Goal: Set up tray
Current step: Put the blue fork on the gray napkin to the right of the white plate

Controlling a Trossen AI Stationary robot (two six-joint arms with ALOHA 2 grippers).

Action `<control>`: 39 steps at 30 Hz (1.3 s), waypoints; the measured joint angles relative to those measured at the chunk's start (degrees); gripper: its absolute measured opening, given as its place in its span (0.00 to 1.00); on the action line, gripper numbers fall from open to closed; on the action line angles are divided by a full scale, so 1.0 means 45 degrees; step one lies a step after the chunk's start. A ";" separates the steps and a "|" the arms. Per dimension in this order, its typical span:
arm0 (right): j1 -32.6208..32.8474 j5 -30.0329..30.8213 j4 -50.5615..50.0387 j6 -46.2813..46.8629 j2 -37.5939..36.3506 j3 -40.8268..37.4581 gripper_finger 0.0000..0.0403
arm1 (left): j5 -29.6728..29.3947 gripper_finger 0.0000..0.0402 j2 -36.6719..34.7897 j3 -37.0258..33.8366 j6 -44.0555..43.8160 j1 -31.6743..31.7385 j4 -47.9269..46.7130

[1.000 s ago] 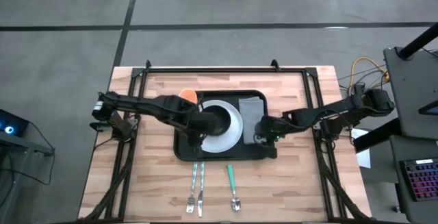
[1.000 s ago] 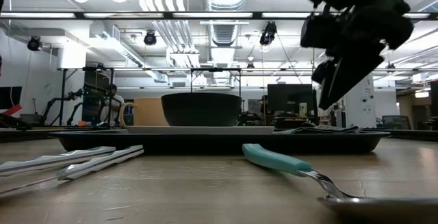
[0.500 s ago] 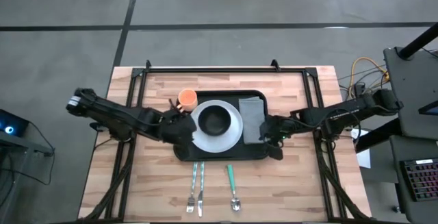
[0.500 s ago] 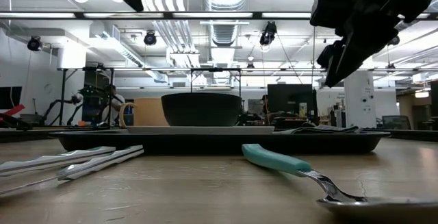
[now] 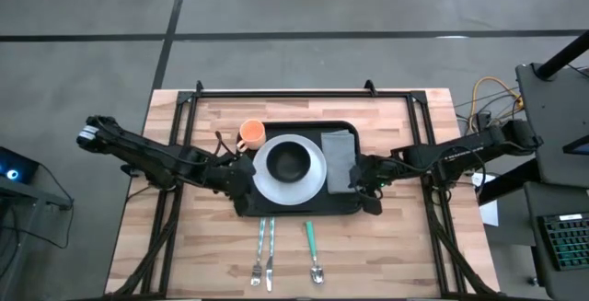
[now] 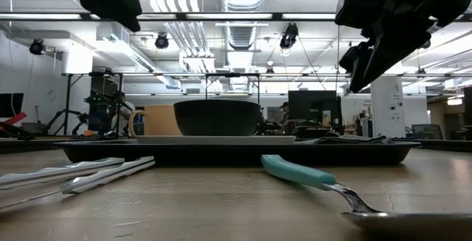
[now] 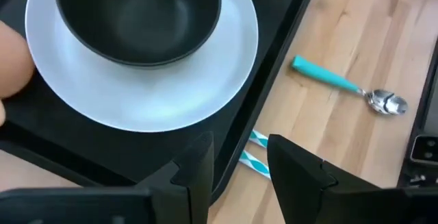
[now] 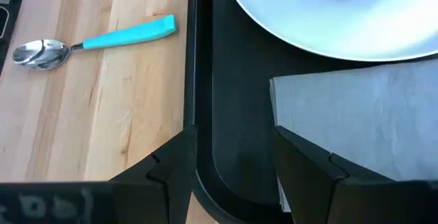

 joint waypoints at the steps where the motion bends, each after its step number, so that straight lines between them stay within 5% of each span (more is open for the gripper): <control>1: 0.0000 0.0002 0.0009 -0.0008 0.0000 0.0000 0.44 | -0.0022 0.29 0.0021 0.0012 -0.0182 0.0000 0.0014; 10: 0.0325 -0.0364 -0.0270 -0.2386 0.0213 0.0965 0.44 | -0.0240 0.29 0.0037 0.0062 -0.0257 0.0000 0.0199; 16: 0.0785 -0.0328 -0.0310 -0.5315 0.1225 0.2172 0.44 | -0.0245 0.29 0.0104 0.0065 -0.0579 0.0000 0.0193; 21: 0.0928 -0.0337 -0.0527 -0.5797 0.2555 0.3680 0.44 | -0.0227 0.29 0.0110 -0.0126 -0.1617 -0.0019 0.0359; 31: 0.1464 -0.0379 -0.5663 -0.6614 0.5295 0.7194 0.44 | 0.2194 0.29 0.0115 -0.1213 -0.3258 -0.0330 0.0745; 39: 0.1647 -0.0217 -0.5610 -0.9431 0.7989 0.9553 0.44 | -0.0175 0.29 0.0115 -0.1305 -0.3094 -0.1304 0.0601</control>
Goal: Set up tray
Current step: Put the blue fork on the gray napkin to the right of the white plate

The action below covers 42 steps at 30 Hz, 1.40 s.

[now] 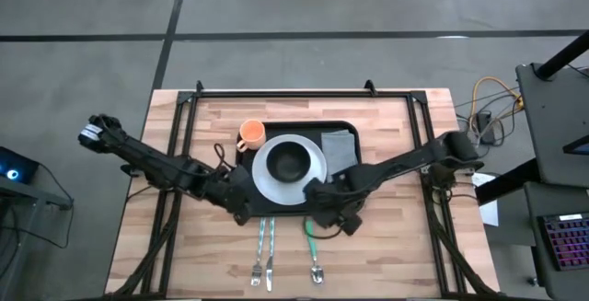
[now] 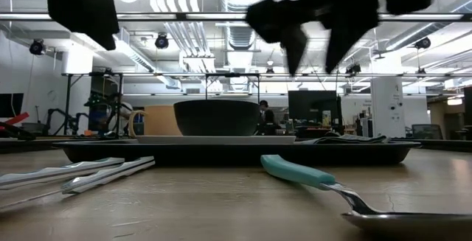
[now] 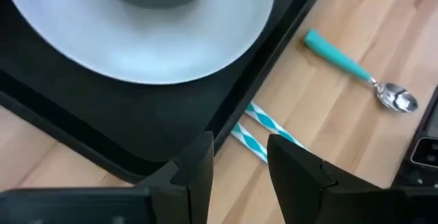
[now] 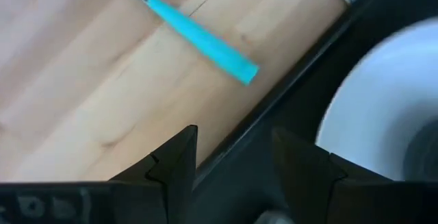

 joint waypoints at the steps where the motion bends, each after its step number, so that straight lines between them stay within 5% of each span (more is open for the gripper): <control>1: 0.0000 0.0265 0.0055 -0.0429 0.0357 0.0373 0.44 | -0.0080 0.29 0.0000 0.0010 0.0014 -0.0067 0.0009; 9: -0.0034 0.1268 0.0352 -0.2305 0.3159 0.3599 0.44 | -0.2014 0.29 -0.0009 0.0151 -0.0021 -0.0313 0.0039; 17: -0.0133 0.2035 -0.3622 -0.1362 0.4149 0.5281 0.43 | -0.2226 0.29 0.0761 -0.0376 -0.3606 -0.0839 0.0306; 30: -0.0419 0.2895 -0.5162 -0.0945 0.2494 0.5028 0.38 | -0.1649 0.16 0.4751 0.2683 -0.7910 -0.2934 0.0251; 42: -0.1112 0.2904 -0.6619 0.1028 -0.0695 0.4626 0.41 | -0.1030 0.22 0.8514 0.7164 -0.9423 -0.3452 -0.2872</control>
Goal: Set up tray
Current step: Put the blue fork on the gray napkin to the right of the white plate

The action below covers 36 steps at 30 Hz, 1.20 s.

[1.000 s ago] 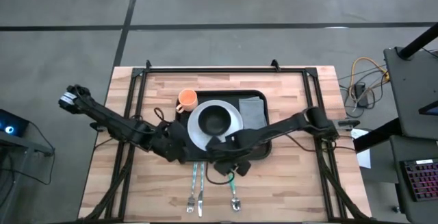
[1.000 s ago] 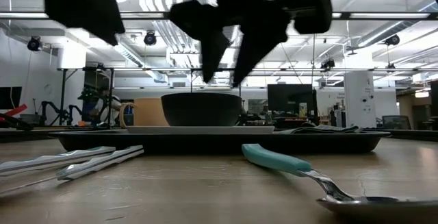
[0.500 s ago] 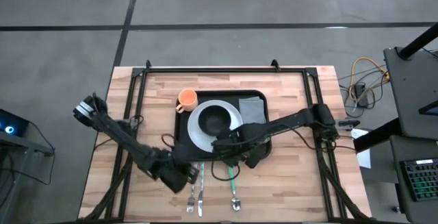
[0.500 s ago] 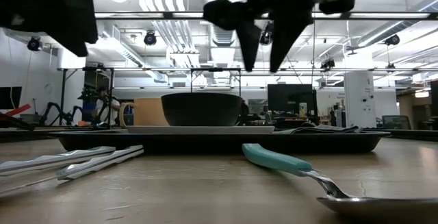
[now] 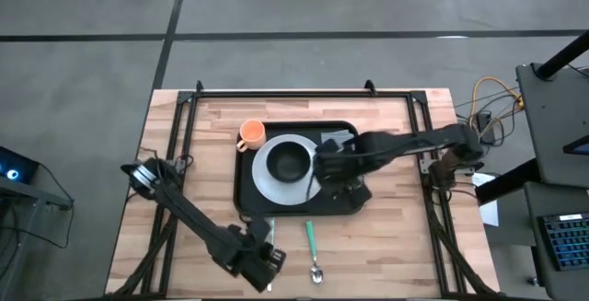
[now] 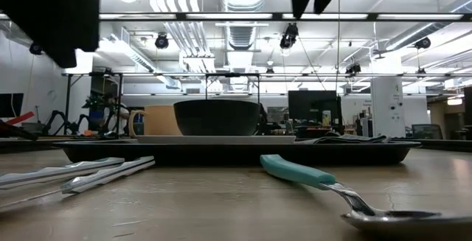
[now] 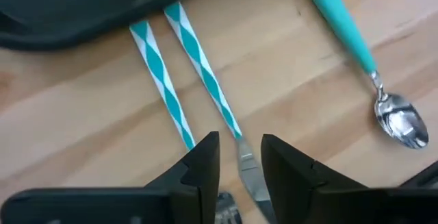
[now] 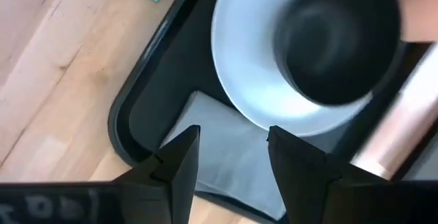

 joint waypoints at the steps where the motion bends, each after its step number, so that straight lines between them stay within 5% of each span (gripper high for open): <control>1: 0.0000 0.0009 0.0016 0.0069 -0.0357 -0.0145 0.41 | -0.0016 0.23 0.0236 0.0255 -0.0191 -0.0125 -0.0177; 11: 0.0291 -0.0548 0.0726 0.0663 -0.2787 -0.1775 0.39 | -0.0144 0.24 0.1089 0.0285 -0.3106 -0.0719 -0.0691; 18: 0.1620 -0.2109 0.4339 -0.2628 -0.2591 -0.4102 0.39 | -0.0689 0.24 0.1046 0.0205 -0.3308 -0.0777 -0.0838; 26: 0.1859 -0.3364 0.7482 -0.4374 -0.0665 -0.4554 0.35 | -0.1376 0.24 0.0403 0.0223 -0.3899 -0.0898 -0.3493; 36: 0.1865 -0.3463 0.8157 -0.5476 0.3173 -0.2209 0.32 | -0.3136 0.24 -0.1385 0.0220 -0.3354 -0.0902 -0.5964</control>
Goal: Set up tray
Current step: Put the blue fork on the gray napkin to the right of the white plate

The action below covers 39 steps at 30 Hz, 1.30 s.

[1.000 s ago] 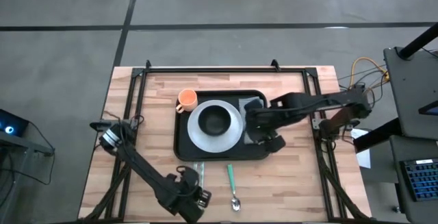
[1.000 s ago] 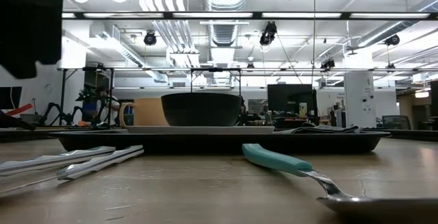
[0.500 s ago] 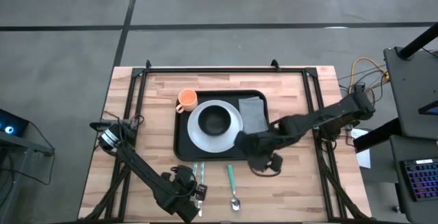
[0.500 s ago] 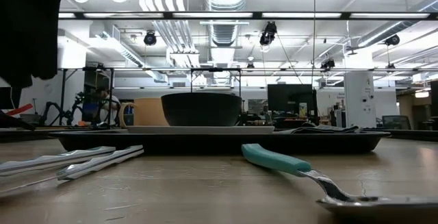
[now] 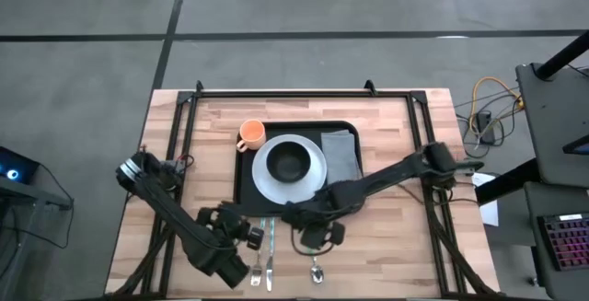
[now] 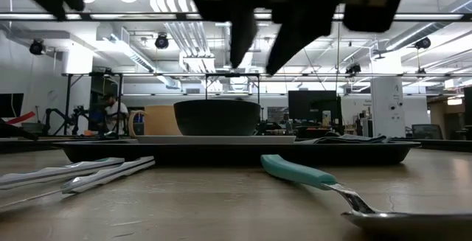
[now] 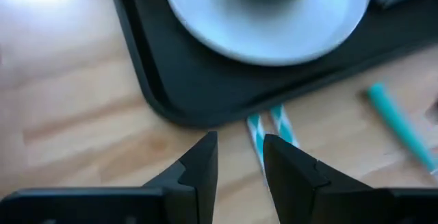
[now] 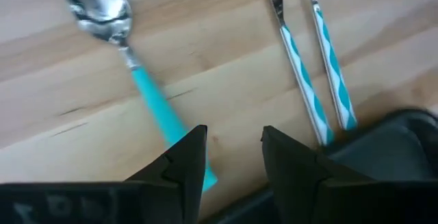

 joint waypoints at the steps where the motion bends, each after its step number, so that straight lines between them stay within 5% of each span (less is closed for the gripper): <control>1: 0.0000 0.0001 0.0023 -0.0176 0.0324 0.0298 0.32 | -0.0267 0.24 -0.0230 0.0000 0.0014 0.0004 -0.0154; 18: 0.0019 0.0249 0.0439 -0.0547 0.4711 0.6142 0.30 | -0.2148 0.24 -0.3063 -0.0274 0.1424 0.0036 -0.0895; 39: 0.0019 0.0430 0.1631 0.0376 0.6383 0.7172 0.31 | -0.2709 0.24 -0.4677 -0.0563 0.3216 0.0121 -0.0893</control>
